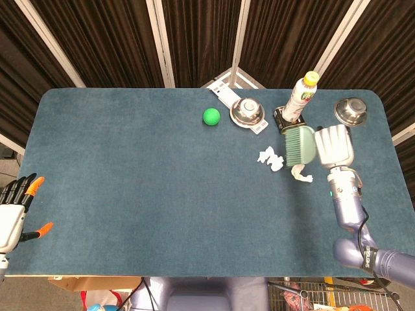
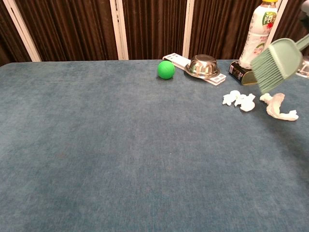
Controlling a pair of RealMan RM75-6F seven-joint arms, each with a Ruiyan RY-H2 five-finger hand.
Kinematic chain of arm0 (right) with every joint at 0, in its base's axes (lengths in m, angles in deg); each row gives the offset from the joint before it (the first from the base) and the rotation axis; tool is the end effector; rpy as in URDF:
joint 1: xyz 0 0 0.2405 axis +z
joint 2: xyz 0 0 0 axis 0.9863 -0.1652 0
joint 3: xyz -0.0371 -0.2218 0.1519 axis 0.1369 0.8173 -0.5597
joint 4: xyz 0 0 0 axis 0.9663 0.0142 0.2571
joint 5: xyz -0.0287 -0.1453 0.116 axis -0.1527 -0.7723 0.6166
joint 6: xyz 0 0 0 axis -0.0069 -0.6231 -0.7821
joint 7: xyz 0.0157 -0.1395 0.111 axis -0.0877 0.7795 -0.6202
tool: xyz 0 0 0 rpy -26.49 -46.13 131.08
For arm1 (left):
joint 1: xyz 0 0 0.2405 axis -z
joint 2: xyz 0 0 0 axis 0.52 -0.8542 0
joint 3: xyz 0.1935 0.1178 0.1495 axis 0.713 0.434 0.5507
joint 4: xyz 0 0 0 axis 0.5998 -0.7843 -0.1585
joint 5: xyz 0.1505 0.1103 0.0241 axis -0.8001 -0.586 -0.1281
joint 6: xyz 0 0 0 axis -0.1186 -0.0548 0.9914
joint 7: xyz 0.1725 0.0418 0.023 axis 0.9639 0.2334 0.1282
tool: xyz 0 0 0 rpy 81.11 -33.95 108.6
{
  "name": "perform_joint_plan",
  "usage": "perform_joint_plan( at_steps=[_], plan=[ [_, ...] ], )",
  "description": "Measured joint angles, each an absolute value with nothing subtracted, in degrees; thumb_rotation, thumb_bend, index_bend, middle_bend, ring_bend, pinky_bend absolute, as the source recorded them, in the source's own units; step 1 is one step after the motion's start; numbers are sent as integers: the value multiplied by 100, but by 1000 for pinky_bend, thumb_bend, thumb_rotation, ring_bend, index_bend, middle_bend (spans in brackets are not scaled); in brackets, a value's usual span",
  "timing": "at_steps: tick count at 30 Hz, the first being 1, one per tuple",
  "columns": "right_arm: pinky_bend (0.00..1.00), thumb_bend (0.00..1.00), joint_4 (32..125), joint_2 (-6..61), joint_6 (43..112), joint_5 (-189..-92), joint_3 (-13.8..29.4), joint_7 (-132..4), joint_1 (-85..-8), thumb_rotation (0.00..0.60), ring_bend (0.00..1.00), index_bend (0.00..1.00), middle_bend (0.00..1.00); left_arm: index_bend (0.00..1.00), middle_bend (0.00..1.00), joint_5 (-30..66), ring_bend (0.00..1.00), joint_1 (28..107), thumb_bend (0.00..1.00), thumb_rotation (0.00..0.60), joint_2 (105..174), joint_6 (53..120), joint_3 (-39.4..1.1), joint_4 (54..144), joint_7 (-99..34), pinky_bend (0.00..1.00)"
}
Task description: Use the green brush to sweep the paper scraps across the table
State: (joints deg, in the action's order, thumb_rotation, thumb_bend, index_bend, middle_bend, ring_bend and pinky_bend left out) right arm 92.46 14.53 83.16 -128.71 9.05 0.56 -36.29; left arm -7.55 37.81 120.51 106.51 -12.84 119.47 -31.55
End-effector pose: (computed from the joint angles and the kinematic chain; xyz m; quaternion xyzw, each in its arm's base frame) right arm -0.1962 -0.4250 0.1573 0.7051 -0.0695 0.1279 0.6940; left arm -0.3080 0.2207 0.1789 -0.6138 -0.3811 -0.3862 0.5735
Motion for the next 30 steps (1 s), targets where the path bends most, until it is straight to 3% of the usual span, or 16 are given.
perform_joint_plan(
  at_steps=[10,30],
  plan=[
    [877,617,9746,1664,8183,-13185,1112,165,-3532,600,953,774,933,0,0,-767,0,3787,0,600,12044,10644,-1279,11937,-3188,0],
    [877,617,8086,2640,7562,-12571,1156,281,-3243,600,953,774,933,0,0,-654,0,3813,0,600,11993,10512,-1279,11974,-3274,0]
  ],
)
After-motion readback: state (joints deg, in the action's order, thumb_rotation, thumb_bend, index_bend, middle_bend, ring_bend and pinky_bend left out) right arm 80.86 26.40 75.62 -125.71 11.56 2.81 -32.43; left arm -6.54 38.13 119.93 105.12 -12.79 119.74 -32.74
